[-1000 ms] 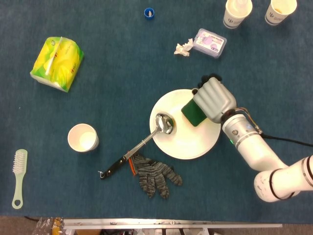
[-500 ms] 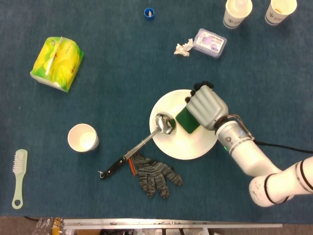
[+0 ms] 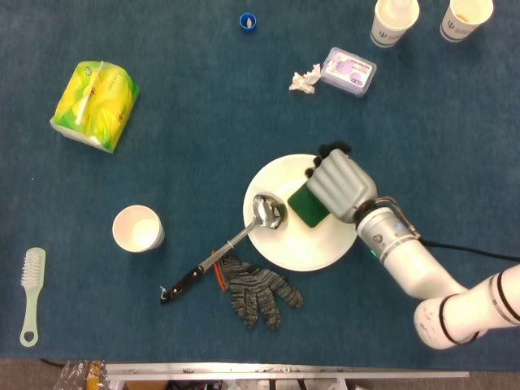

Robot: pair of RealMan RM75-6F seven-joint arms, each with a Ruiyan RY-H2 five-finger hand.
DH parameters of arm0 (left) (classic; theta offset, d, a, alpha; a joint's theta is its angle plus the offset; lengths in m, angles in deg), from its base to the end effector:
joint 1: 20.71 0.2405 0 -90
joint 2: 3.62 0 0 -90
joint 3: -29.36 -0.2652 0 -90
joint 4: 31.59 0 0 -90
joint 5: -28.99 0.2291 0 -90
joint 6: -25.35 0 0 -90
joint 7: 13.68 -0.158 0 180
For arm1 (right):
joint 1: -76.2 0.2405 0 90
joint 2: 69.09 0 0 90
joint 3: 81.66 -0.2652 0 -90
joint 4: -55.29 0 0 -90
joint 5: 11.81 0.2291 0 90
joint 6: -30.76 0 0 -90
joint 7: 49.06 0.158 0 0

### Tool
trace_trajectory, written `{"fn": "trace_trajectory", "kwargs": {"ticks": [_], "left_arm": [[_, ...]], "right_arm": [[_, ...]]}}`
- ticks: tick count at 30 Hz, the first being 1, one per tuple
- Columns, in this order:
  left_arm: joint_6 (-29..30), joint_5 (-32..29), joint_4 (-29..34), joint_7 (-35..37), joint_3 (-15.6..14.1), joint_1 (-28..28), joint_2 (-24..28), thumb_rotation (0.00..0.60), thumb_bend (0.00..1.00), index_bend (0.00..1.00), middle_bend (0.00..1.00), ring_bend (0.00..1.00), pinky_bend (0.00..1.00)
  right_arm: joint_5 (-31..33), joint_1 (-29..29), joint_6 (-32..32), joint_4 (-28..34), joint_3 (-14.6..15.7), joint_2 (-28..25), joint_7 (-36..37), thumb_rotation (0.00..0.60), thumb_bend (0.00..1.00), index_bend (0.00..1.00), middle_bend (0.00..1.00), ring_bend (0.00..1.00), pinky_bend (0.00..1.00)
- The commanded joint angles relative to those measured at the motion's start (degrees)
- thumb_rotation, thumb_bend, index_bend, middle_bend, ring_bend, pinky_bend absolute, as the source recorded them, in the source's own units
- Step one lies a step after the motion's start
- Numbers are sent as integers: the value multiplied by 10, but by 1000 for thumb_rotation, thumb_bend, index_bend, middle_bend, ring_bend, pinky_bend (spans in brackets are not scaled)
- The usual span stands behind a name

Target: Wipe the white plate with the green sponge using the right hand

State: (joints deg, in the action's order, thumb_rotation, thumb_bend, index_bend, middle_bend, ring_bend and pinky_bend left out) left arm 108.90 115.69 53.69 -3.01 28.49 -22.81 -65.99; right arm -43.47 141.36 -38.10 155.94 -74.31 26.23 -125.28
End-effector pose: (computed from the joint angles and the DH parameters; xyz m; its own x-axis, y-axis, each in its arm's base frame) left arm -0.3699 0.1667 0.1577 0.3642 0.1013 0.9258 0.9280 0.0449 -0.3700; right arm -0.0939 -0.2929 -0.1010 0.9744 -0.0442 0.2202 -0.1982 -0.6308 0.7502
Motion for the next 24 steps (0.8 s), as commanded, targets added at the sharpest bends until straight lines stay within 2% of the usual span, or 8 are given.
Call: {"fn": "trace_trajectory", "kwargs": {"ticks": [1, 10, 18, 24], "left_arm": [[-1, 1, 2, -2, 0, -1, 0, 600, 388, 273, 237, 158, 193], [-3, 3, 10, -11, -1, -3, -1, 600, 388, 273, 237, 158, 193], [2, 0, 10, -9, -1, 1, 2, 600, 388, 273, 237, 158, 193], [2, -1, 7, -5, -2, 3, 3, 600, 388, 273, 237, 158, 193]], "right_arm": [[4, -3, -4, 2, 1, -9, -3, 600, 381, 422, 381, 238, 355], [-11, -10, -14, 22, -15, -34, 9, 600, 381, 422, 381, 238, 355], [-29, -10, 0, 13, -42, -9, 30, 600, 381, 422, 381, 238, 355], [-24, -8, 13, -7, -42, 16, 23, 600, 378, 422, 381, 238, 355]]}}
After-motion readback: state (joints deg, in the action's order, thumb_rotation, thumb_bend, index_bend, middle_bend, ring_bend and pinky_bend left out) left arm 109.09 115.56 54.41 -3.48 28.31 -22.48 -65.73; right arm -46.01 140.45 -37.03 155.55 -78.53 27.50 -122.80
